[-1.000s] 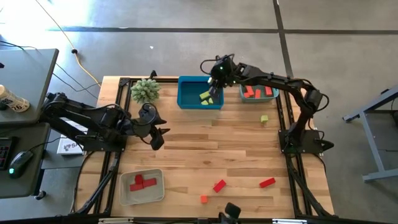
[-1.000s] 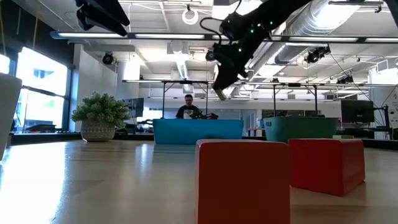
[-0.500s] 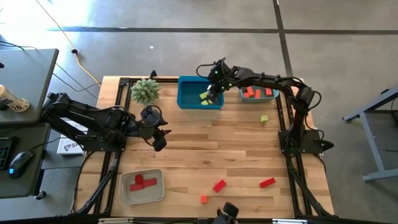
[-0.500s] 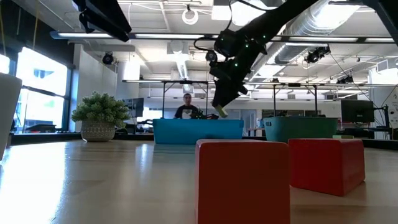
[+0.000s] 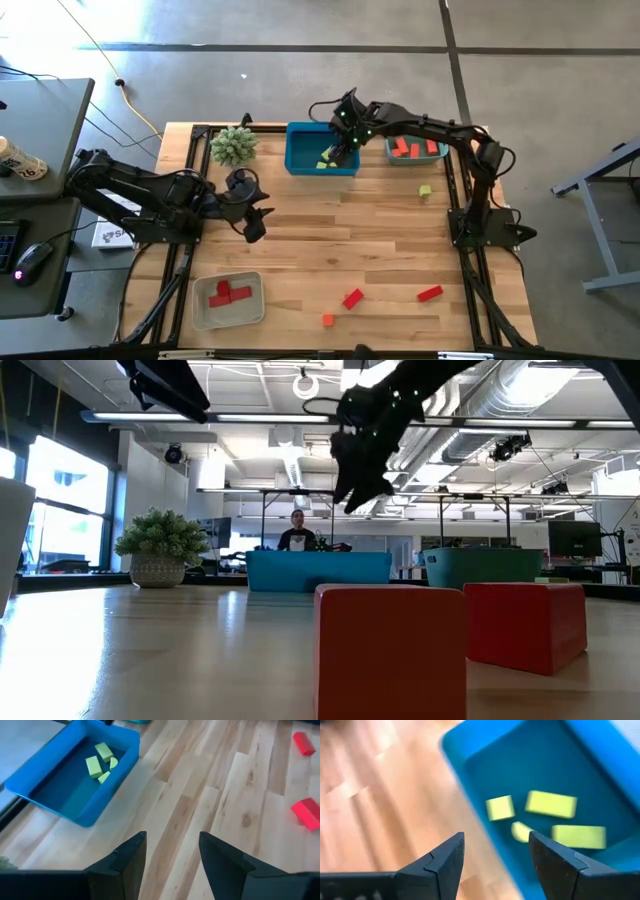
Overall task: Sort & place blocks by color
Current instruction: Put the red block into the gray bin
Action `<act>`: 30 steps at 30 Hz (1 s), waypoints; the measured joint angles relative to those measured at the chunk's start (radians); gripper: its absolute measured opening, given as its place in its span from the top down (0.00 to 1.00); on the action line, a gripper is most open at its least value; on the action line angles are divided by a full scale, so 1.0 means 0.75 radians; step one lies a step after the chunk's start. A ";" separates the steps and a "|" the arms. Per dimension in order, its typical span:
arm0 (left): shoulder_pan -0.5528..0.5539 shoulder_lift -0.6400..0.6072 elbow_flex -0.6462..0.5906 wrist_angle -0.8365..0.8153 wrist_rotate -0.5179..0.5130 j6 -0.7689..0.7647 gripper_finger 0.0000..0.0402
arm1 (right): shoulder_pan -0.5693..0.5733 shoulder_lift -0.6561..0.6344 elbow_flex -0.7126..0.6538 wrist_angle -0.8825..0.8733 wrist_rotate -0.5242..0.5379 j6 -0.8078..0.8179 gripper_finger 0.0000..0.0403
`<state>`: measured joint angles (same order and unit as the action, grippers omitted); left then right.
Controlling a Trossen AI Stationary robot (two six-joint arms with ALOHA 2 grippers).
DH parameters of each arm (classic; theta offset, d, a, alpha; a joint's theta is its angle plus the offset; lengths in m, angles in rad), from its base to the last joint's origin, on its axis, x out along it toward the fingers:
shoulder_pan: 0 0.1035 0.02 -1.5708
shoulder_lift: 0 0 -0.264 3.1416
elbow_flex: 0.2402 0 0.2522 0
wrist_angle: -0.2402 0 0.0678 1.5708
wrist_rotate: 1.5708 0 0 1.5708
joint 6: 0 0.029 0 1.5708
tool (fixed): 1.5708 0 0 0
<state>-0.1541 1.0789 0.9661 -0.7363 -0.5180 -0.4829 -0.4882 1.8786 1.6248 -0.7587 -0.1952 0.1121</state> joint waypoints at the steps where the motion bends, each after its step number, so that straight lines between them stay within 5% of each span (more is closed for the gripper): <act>1: 0.005 0.002 0.000 -0.002 -0.004 0.008 0.57 | 0.023 0.000 0.023 -0.031 -0.001 0.010 0.48; 17: 0.105 -0.017 0.000 -0.040 -0.024 0.173 0.57 | 0.520 -0.001 0.111 -0.174 0.050 0.275 0.48; 30: 0.128 -0.017 0.000 -0.040 0.032 0.155 0.57 | 0.928 -0.001 0.111 -0.150 0.282 0.667 0.48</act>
<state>-0.0583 1.0660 0.9661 -0.7666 -0.4941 -0.3663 0.2077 1.8782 1.7081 -0.8714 0.0162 0.6127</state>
